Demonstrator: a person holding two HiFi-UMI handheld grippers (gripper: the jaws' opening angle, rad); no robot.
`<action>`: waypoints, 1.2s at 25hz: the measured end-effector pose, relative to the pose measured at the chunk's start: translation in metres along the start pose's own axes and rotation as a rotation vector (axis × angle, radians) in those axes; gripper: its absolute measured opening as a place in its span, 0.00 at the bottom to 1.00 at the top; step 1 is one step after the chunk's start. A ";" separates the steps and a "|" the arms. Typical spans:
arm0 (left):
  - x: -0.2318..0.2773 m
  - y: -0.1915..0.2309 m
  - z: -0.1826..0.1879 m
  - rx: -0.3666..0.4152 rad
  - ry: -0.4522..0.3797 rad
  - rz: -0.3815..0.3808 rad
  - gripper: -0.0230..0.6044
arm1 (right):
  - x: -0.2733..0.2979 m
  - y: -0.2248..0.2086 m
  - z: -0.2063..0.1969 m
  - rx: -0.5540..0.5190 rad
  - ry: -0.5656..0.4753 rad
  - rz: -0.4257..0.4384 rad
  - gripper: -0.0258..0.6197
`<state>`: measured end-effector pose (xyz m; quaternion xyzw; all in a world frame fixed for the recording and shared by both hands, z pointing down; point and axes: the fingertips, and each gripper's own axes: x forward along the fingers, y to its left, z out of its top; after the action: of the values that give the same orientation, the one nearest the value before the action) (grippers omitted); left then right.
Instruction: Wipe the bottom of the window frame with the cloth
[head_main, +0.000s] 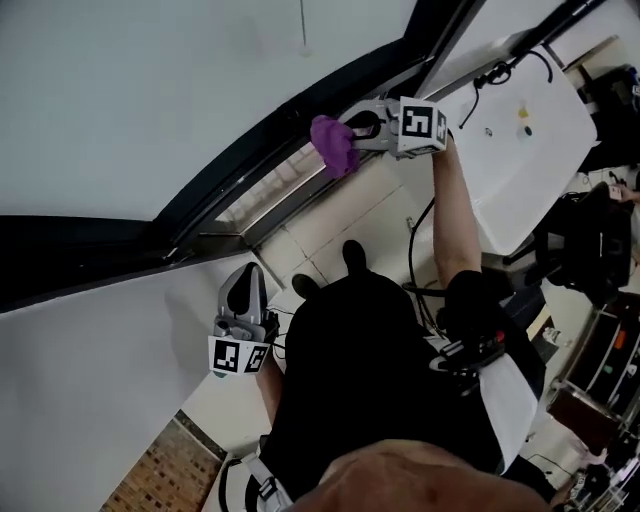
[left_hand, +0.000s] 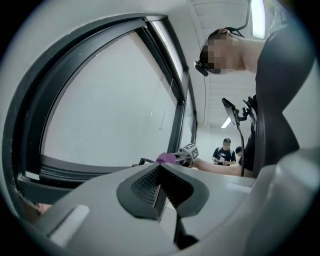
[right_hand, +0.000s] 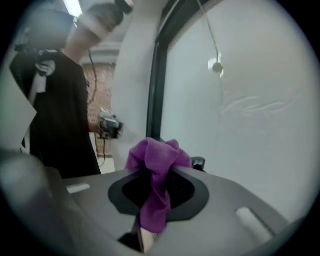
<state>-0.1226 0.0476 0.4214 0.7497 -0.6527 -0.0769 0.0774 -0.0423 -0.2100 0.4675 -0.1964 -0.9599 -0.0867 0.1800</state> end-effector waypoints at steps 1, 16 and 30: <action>-0.001 0.003 -0.004 -0.012 0.007 0.008 0.04 | -0.013 -0.002 -0.001 0.029 -0.063 -0.040 0.14; 0.024 -0.014 -0.009 -0.027 0.040 -0.055 0.04 | 0.025 0.015 -0.029 0.045 -0.188 -0.108 0.14; 0.038 -0.026 -0.012 -0.031 0.067 -0.095 0.04 | 0.064 -0.021 -0.014 0.639 -0.863 -0.528 0.14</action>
<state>-0.0897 0.0137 0.4270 0.7808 -0.6121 -0.0657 0.1072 -0.1013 -0.2101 0.5022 0.0952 -0.9413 0.2520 -0.2035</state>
